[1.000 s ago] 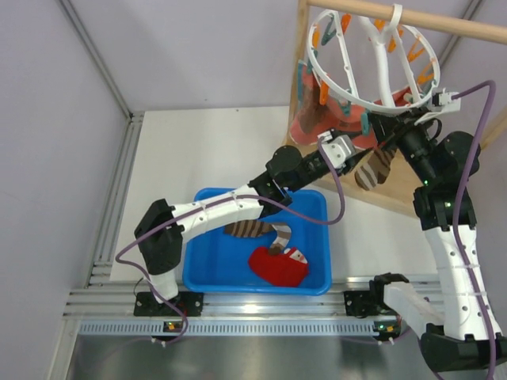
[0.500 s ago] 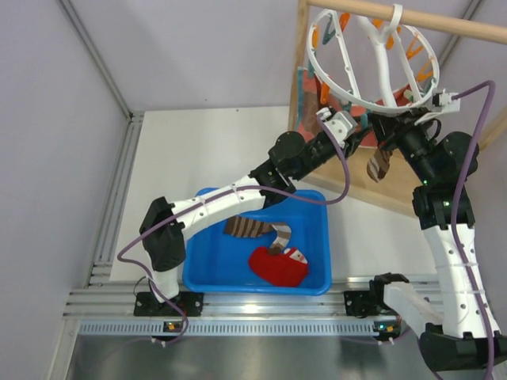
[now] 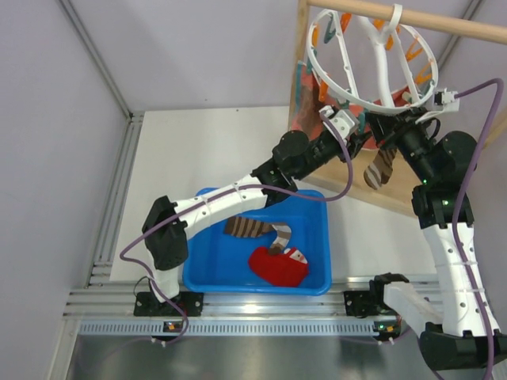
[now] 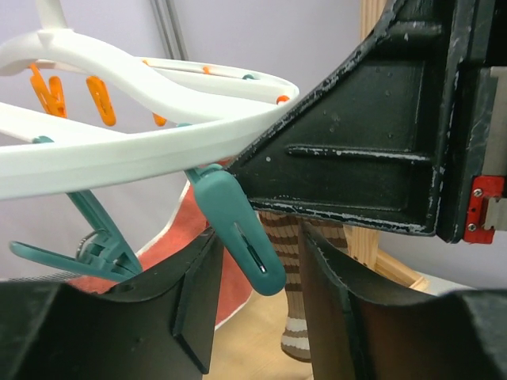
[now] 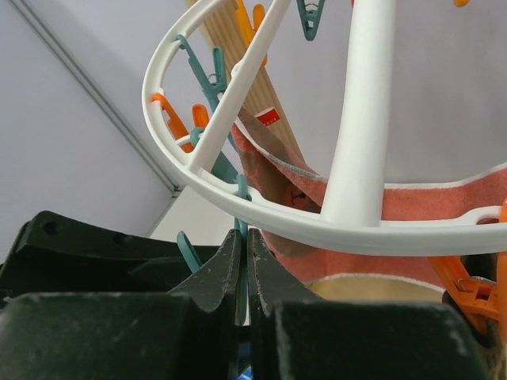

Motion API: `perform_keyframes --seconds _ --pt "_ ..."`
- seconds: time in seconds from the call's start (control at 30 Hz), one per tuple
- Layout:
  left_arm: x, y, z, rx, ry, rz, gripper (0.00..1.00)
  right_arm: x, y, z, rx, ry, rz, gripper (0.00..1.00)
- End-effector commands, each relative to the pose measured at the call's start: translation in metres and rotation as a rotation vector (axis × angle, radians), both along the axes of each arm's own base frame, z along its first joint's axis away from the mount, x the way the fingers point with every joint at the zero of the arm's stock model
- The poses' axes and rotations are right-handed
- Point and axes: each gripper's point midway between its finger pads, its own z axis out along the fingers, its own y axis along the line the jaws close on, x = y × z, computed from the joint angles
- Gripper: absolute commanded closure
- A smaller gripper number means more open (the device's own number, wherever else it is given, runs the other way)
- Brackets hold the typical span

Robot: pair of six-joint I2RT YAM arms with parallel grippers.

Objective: Clip the socks to the hanger
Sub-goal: Open the clamp at the hanger.

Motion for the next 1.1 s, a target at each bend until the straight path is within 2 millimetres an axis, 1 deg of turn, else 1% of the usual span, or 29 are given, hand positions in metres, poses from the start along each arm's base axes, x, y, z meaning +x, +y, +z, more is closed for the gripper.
perform_keyframes --seconds 0.0,0.1,0.13,0.23,0.27,0.33,0.37,0.43,0.47,0.53,0.57,0.63,0.73,0.87,0.93,1.07 --pt "0.003 -0.001 0.010 -0.037 0.020 -0.006 0.53 -0.004 0.005 0.018 0.034 -0.052 0.032 1.00" --pt "0.006 0.002 0.012 -0.051 0.028 -0.005 0.60 -0.005 0.005 0.017 0.030 -0.051 0.028 1.00" --pt "0.009 0.004 0.012 -0.054 0.029 0.000 0.67 -0.005 0.005 0.017 0.028 -0.050 0.029 1.00" --pt "0.012 0.008 0.016 -0.069 0.025 0.000 0.76 -0.006 0.005 0.014 0.016 -0.046 0.032 1.00" --pt "0.010 0.008 0.019 -0.074 0.017 -0.013 0.82 -0.007 0.006 0.014 0.011 -0.046 0.037 1.00" --pt "0.010 0.010 0.020 -0.073 0.013 -0.029 0.87 -0.007 0.006 0.010 -0.011 -0.036 0.037 0.91" --pt "0.009 0.010 0.020 -0.069 0.008 -0.040 0.90 -0.008 0.004 0.012 -0.019 -0.041 0.031 0.81" --pt "0.006 0.011 0.019 -0.062 -0.006 -0.059 0.93 -0.009 0.001 0.010 -0.038 -0.036 0.020 0.70" --pt "0.006 0.011 0.018 -0.060 -0.006 -0.064 0.94 -0.011 0.001 0.012 -0.041 -0.042 0.018 0.61" --pt "0.005 0.012 0.015 -0.053 -0.003 -0.079 0.96 -0.014 0.001 0.014 -0.062 -0.052 0.026 0.54" --pt "0.005 0.013 0.016 -0.055 -0.002 -0.084 0.97 -0.017 0.002 0.018 -0.064 -0.064 0.032 0.49" --pt "0.004 0.012 0.013 -0.051 0.007 -0.104 0.98 -0.019 0.003 0.020 -0.073 -0.077 0.037 0.47" --pt "0.003 0.012 0.015 -0.051 0.014 -0.111 1.00 -0.025 0.004 0.028 -0.080 -0.106 0.049 0.45" --pt "-0.001 0.012 0.017 -0.052 0.011 -0.134 1.00 -0.030 0.006 0.039 -0.082 -0.133 0.065 0.42" --pt "0.000 0.012 0.018 -0.054 0.012 -0.136 1.00 -0.032 0.008 0.040 -0.075 -0.122 0.082 0.41" --pt "-0.002 0.012 0.019 -0.051 0.013 -0.151 1.00 -0.031 0.014 0.041 -0.053 -0.108 0.127 0.34"
